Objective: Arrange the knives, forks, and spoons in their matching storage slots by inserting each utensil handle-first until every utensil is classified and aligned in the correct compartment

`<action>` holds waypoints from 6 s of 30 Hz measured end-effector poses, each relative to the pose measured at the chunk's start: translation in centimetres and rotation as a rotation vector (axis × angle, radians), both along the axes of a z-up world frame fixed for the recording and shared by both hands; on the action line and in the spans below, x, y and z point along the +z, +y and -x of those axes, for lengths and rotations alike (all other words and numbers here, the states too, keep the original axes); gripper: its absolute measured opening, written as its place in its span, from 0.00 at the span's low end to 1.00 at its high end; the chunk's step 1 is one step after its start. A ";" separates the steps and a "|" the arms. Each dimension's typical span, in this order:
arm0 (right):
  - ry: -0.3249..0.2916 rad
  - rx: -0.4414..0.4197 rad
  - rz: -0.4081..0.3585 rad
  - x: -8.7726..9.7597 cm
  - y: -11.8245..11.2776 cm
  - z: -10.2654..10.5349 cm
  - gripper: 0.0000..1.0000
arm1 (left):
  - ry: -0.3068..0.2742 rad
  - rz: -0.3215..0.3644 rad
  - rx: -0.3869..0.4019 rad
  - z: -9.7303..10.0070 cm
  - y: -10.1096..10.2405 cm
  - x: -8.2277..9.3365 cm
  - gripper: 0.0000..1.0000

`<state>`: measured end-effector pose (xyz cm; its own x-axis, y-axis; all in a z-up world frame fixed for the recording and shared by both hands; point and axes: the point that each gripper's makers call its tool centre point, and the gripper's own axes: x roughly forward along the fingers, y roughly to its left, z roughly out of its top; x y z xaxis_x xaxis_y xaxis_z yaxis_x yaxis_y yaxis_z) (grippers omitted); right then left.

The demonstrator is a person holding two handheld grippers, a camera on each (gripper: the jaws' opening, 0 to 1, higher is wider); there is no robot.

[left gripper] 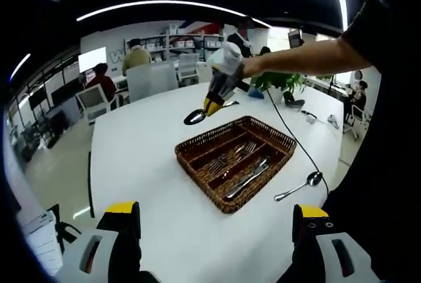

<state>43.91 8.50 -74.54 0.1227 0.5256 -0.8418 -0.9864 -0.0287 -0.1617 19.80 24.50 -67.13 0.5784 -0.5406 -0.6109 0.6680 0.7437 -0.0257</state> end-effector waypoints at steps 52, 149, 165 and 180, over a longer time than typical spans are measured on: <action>0.036 0.000 0.063 -11.7 2.3 -0.7 0.00 | 0.084 -0.036 0.071 2.7 3.0 -2.7 1.00; -0.158 -0.932 -0.466 11.0 -22.7 24.8 0.99 | -0.209 -0.017 -0.258 -0.1 -8.4 4.6 1.00; -0.176 -0.938 -0.472 11.7 -24.1 26.4 0.99 | -0.221 -0.075 -0.541 1.2 -17.6 2.3 1.00; -0.167 -0.927 -0.475 11.8 -25.1 27.0 0.99 | -0.234 -0.100 -0.682 1.2 -22.2 3.4 1.00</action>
